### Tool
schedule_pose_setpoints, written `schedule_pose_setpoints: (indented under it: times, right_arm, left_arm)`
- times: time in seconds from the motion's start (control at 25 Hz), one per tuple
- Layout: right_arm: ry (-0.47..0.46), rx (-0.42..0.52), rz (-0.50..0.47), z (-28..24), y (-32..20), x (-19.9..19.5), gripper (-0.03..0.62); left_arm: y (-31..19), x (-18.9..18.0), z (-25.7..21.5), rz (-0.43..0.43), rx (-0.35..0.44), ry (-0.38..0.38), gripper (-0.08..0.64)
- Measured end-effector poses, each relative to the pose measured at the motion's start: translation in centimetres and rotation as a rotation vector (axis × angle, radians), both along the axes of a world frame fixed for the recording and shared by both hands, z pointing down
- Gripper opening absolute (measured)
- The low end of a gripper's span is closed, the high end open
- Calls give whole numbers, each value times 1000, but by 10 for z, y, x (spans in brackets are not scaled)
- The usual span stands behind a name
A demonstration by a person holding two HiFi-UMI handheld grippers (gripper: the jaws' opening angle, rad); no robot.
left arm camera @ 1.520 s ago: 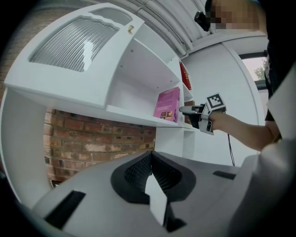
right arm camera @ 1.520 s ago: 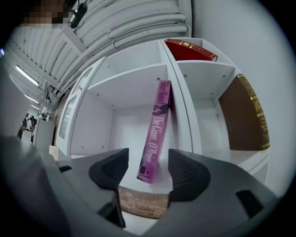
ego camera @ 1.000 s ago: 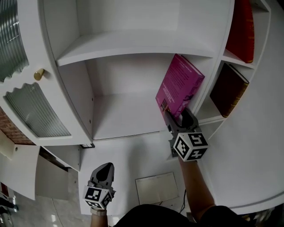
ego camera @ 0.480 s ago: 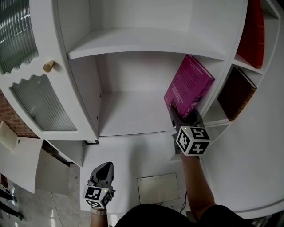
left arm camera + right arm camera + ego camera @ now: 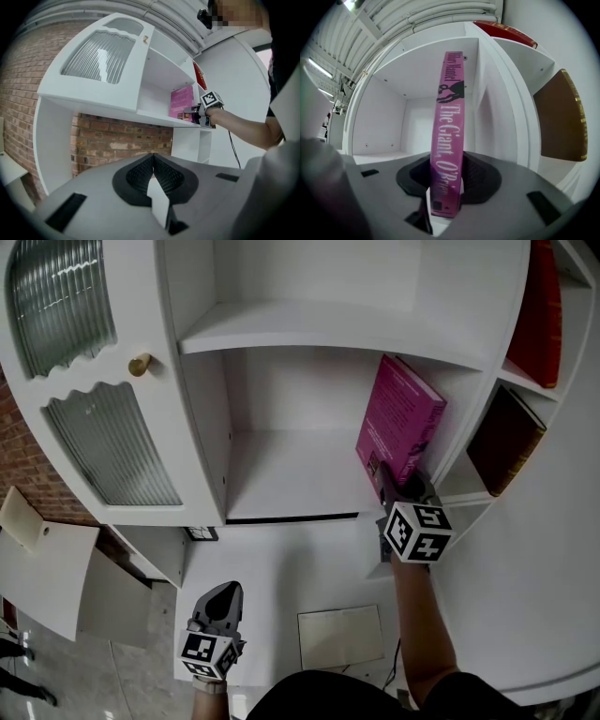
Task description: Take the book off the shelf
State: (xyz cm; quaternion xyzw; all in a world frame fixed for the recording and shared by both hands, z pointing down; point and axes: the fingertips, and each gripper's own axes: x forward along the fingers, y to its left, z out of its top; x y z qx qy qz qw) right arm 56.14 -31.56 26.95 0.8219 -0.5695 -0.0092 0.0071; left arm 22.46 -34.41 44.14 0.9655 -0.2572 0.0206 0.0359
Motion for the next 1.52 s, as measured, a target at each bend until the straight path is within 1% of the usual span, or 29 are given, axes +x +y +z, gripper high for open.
schedule_pose_setpoints:
  times: [0.12,0.44,0.72,1.12,1.36,1.52]
  right_arm:
    - [31,-12,-2,0,1,-9,141]
    - [49,-9,-10,-3,8,-34,138]
    - [79,-2,-23,-11,21,-68,137]
    - [102,17,-77,-24,46,-130,137]
    - [112,17,-109,-25,64,-170,137]
    - [119,16,-131,-25,75,-196,137]
  left_arm:
    - [2,-8,-3,-2,8,5,9]
    - [6,-40,-10,-32,24,27,9]
    - [16,-75,-11,-56,27,36,9]
    - [39,-123,-14,-79,29,55,9]
    - [57,-155,-19,-101,5,78,9]
    - [67,-179,-13,-111,6,83,9]
